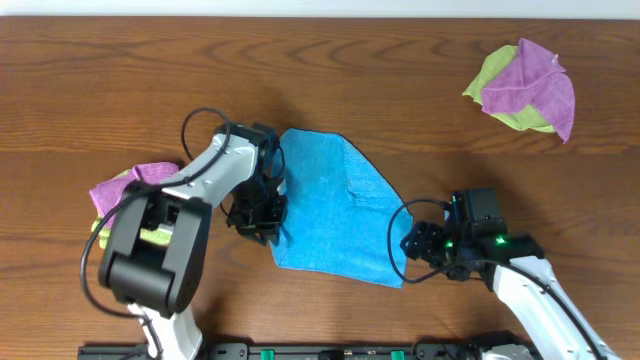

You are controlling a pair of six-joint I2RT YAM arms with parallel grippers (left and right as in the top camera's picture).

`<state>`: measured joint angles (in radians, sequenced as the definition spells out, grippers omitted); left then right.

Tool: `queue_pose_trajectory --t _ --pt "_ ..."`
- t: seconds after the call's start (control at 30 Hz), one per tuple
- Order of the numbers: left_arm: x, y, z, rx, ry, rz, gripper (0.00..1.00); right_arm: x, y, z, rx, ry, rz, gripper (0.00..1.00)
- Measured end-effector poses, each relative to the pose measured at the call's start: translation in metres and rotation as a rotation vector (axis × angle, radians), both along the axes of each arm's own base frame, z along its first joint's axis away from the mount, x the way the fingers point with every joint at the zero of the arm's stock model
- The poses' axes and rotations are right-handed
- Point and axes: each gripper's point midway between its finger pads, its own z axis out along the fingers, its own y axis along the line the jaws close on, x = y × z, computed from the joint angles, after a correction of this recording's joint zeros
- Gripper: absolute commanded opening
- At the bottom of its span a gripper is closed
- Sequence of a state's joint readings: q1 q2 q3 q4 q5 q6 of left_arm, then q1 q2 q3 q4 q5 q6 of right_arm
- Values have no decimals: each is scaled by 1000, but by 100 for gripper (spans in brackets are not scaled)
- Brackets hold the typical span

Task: Fold the cloth
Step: 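Lay the blue cloth flat, right gripper pulling its right edge outward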

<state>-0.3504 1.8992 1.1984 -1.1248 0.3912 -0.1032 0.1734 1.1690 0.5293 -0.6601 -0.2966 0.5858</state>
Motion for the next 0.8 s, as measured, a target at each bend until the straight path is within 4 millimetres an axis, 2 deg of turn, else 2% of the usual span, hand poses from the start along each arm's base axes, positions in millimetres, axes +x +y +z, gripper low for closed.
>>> queue_pose_trajectory --t 0.13,0.27,0.37,0.5,0.57,0.8 --pt "8 1 20 -14 -90 -2 32 7 2 4 -2 -50 59 81" --pt "18 3 38 -32 -170 5 40 23 3 17 -24 -126 120 79" --pt "22 3 47 -42 -206 12 44 39 1 32 -69 -195 161 77" --pt "23 4 52 -47 -226 12 45 61 4 47 -145 -259 235 78" --pt "23 3 53 -48 -228 12 45 69 8 47 -185 -258 282 80" --pt "26 1 57 -68 -232 20 43 90 28 27 -325 -183 477 86"
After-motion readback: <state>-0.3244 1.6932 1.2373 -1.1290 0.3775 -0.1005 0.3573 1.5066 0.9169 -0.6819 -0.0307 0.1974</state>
